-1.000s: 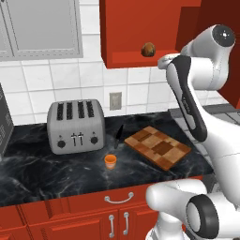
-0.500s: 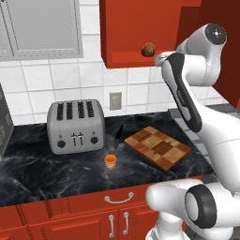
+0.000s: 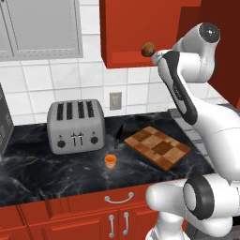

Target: Pick the bread, place it on the cutting board, pick the jam, place it on the counter, and close the cabinet.

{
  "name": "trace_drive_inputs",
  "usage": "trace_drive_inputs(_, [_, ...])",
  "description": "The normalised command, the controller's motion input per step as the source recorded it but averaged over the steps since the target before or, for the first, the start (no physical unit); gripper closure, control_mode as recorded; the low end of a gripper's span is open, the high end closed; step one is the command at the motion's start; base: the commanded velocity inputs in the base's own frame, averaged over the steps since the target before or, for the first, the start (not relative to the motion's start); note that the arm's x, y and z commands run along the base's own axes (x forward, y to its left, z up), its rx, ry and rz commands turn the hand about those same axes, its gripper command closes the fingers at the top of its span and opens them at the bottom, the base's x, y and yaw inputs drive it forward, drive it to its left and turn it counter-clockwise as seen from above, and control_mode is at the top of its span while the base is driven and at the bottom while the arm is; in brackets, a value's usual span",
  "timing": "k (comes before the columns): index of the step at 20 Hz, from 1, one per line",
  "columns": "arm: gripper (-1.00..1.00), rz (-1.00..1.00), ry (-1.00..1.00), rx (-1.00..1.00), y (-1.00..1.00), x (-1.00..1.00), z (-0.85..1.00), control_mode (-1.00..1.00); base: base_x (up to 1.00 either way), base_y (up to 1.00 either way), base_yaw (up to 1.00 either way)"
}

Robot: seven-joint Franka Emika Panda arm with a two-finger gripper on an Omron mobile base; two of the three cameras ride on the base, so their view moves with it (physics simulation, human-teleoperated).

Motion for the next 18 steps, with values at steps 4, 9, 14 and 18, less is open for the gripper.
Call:
trace_drive_inputs(4, [-1.0, 0.0, 0.0, 0.0, 0.0, 0.18, 0.0, -1.0, 0.0, 0.0, 0.0])
trace_drive_inputs(9, [-1.0, 0.0, 0.0, 0.0, 0.0, 0.19, 0.0, -1.0, 0.0, 0.0, 0.0])
trace_drive_inputs(14, [-1.0, 0.0, 0.0, 0.0, 0.0, 0.22, 0.0, -1.0, 0.0, 0.0, 0.0])
trace_drive_inputs(18, [-1.0, 0.0, 0.0, 0.0, 0.0, 0.22, 0.0, -1.0, 0.0, 0.0, 0.0])
